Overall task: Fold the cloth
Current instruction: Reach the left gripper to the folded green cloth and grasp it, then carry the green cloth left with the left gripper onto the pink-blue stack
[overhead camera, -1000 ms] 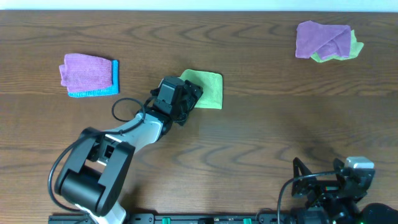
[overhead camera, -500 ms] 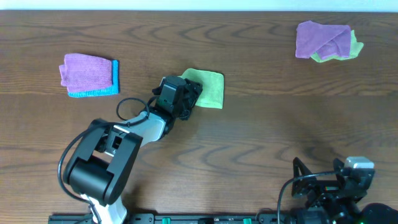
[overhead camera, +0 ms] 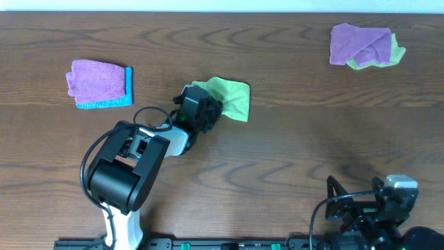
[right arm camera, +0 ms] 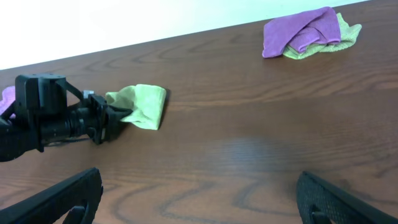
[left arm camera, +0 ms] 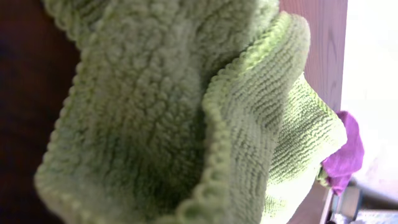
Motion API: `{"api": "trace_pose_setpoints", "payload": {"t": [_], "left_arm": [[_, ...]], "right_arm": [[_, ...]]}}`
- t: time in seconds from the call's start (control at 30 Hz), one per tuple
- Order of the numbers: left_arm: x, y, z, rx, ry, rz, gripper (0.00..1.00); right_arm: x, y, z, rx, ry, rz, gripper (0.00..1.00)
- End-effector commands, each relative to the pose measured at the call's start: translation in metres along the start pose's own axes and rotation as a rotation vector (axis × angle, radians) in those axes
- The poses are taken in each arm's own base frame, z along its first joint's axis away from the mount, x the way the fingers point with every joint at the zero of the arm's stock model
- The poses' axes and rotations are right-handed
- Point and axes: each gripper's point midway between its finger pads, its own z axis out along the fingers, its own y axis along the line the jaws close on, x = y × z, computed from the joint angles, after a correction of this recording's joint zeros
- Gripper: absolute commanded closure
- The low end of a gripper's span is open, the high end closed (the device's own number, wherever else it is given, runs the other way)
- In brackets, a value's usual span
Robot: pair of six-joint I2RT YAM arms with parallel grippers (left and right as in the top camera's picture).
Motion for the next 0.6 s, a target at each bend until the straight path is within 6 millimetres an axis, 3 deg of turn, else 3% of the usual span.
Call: {"api": "trace_pose_setpoints", "payload": {"t": [0.0, 0.23, 0.57], "left_arm": [[0.004, 0.016, 0.005, -0.024, 0.022, 0.13, 0.94], [-0.019, -0.032, -0.017, 0.154, 0.049, 0.28, 0.94], [-0.084, -0.072, -0.092, 0.194, -0.081, 0.333, 0.94]], "right_arm": [[0.001, -0.003, 0.001, 0.018, -0.001, 0.016, 0.01], [0.001, -0.003, 0.001, 0.018, -0.001, 0.016, 0.01], [0.001, -0.003, 0.001, 0.018, -0.001, 0.016, 0.01]]}}
